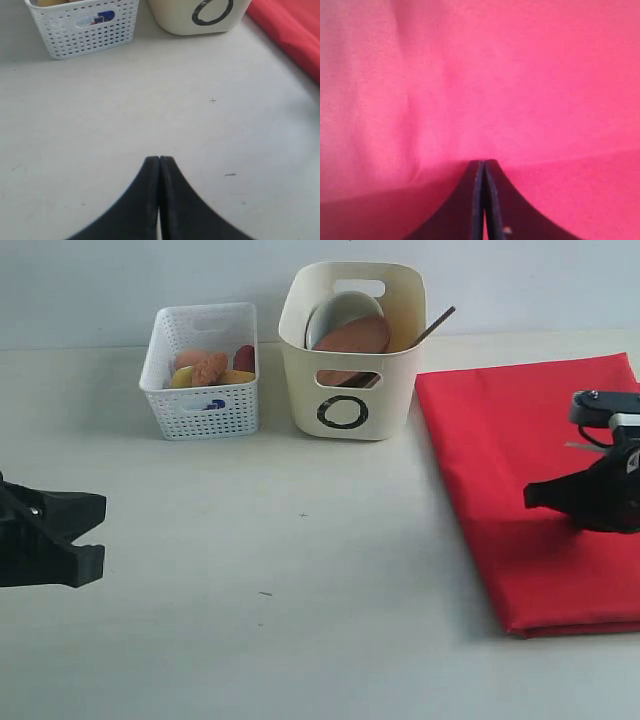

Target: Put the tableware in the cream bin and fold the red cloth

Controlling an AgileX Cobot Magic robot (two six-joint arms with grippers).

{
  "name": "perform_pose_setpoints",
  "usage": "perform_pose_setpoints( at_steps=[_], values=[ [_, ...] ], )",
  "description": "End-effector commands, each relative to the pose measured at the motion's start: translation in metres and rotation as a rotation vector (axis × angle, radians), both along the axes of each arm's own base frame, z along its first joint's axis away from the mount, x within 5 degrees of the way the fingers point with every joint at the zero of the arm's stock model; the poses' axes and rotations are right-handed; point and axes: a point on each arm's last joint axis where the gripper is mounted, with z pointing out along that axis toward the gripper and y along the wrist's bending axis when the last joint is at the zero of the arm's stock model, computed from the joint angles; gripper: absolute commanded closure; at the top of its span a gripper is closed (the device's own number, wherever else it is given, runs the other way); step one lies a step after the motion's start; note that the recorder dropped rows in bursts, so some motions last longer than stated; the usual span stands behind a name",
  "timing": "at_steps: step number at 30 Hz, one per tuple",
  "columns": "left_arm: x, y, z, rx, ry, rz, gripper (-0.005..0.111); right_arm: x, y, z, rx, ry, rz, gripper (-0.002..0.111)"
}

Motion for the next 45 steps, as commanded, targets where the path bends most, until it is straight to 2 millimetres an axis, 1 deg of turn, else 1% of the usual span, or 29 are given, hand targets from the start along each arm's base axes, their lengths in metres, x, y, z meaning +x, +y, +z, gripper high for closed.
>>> perform_pose_setpoints(
  at_steps=[1, 5, 9, 13, 16, 19, 24, 26, 28, 29, 31, 34, 37, 40, 43, 45],
  values=[
    [-0.001, 0.000, 0.000, -0.012, 0.002, 0.004, 0.107, 0.014, -0.002, -0.016, -0.012, -0.008, 0.041, 0.108],
    [-0.001, 0.000, 0.000, -0.012, 0.002, 0.004, 0.107, 0.030, -0.003, -0.026, -0.031, 0.012, 0.085, 0.108],
    [-0.001, 0.000, 0.000, -0.012, 0.002, 0.004, 0.107, 0.048, -0.004, -0.031, -0.035, 0.001, 0.091, 0.108],
    [-0.001, 0.000, 0.000, -0.012, 0.002, 0.004, 0.107, 0.062, -0.006, -0.037, -0.053, 0.033, 0.125, 0.108],
    [-0.001, 0.000, 0.000, -0.012, 0.002, 0.004, 0.107, 0.069, -0.007, -0.035, -0.054, 0.026, 0.119, 0.108],
    [-0.001, 0.000, 0.000, -0.012, 0.002, 0.004, 0.107, 0.075, -0.007, -0.021, -0.044, -0.025, 0.094, 0.108],
    [-0.001, 0.000, 0.000, -0.012, 0.002, 0.004, 0.107, 0.085, -0.008, 0.013, -0.047, -0.132, 0.076, 0.108],
    [-0.001, 0.000, 0.000, -0.012, 0.002, 0.004, 0.107, 0.090, -0.010, 0.019, -0.055, -0.152, 0.081, 0.108],
    [-0.001, 0.000, 0.000, -0.012, 0.002, 0.004, 0.107, 0.095, -0.013, 0.017, -0.060, -0.154, 0.082, 0.108],
    [-0.001, 0.000, 0.000, -0.012, 0.002, 0.004, 0.107, 0.097, -0.014, 0.013, -0.059, -0.146, 0.080, 0.108],
    [-0.001, 0.000, 0.000, -0.012, 0.002, 0.004, 0.107, 0.100, -0.018, 0.001, -0.054, -0.116, 0.067, 0.108],
    [-0.001, 0.000, 0.001, -0.020, -0.007, 0.001, 0.107, 0.106, -0.018, -0.025, -0.044, -0.035, 0.066, 0.108],
    [-0.001, -0.001, 0.002, -0.027, -0.015, -0.001, 0.107, 0.115, -0.006, -0.038, -0.065, 0.045, 0.159, 0.108],
    [-0.001, -0.001, 0.002, -0.027, -0.015, -0.001, 0.107, 0.123, 0.011, -0.038, -0.079, 0.063, 0.230, 0.108],
    [-0.001, -0.001, 0.002, -0.027, -0.015, -0.001, 0.107, 0.124, 0.031, -0.037, -0.100, 0.058, 0.327, 0.108],
    [-0.001, -0.001, 0.002, -0.027, -0.015, -0.001, 0.107, 0.123, 0.036, -0.037, -0.103, 0.061, 0.346, 0.108]
  ],
)
